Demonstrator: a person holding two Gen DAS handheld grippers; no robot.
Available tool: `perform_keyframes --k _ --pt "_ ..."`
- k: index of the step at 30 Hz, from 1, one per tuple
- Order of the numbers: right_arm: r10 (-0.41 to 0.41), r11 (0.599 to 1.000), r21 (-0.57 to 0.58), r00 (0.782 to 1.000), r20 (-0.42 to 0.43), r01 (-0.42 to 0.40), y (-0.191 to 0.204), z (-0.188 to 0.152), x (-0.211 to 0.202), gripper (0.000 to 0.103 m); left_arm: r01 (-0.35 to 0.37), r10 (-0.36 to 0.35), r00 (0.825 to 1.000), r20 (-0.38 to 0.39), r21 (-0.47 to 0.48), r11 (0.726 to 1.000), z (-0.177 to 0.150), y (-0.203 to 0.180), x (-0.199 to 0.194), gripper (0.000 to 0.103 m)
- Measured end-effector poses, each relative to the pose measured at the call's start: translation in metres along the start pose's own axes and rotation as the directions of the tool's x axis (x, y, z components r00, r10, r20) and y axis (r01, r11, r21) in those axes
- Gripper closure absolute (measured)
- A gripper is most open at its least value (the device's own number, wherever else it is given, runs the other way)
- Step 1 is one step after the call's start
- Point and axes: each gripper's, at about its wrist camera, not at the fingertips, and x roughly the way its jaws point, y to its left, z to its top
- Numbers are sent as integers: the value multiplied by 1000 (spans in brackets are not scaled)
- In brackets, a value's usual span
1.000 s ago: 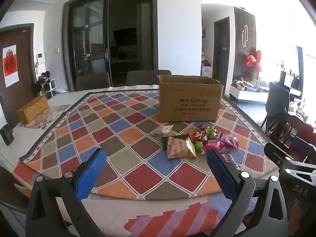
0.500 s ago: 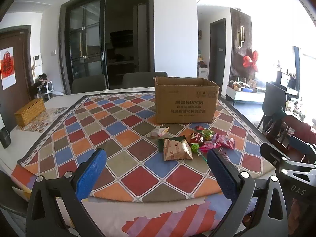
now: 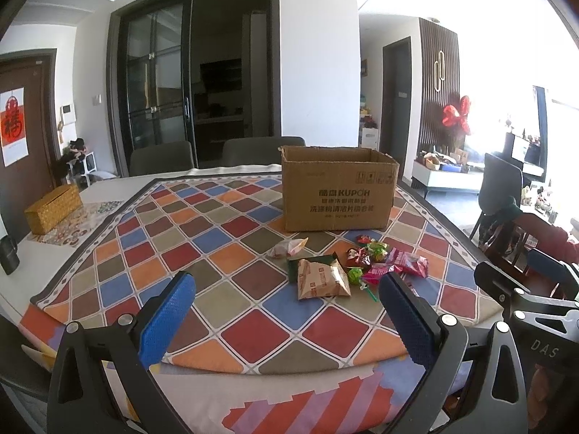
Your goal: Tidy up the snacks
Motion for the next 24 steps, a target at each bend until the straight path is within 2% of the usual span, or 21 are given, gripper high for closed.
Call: perform_keyframes --k 24 --pt "1 1000 0 1000 13 -1 -1 1 -3 1 3 -3 1000 5 0 1000 2 0 -1 0"
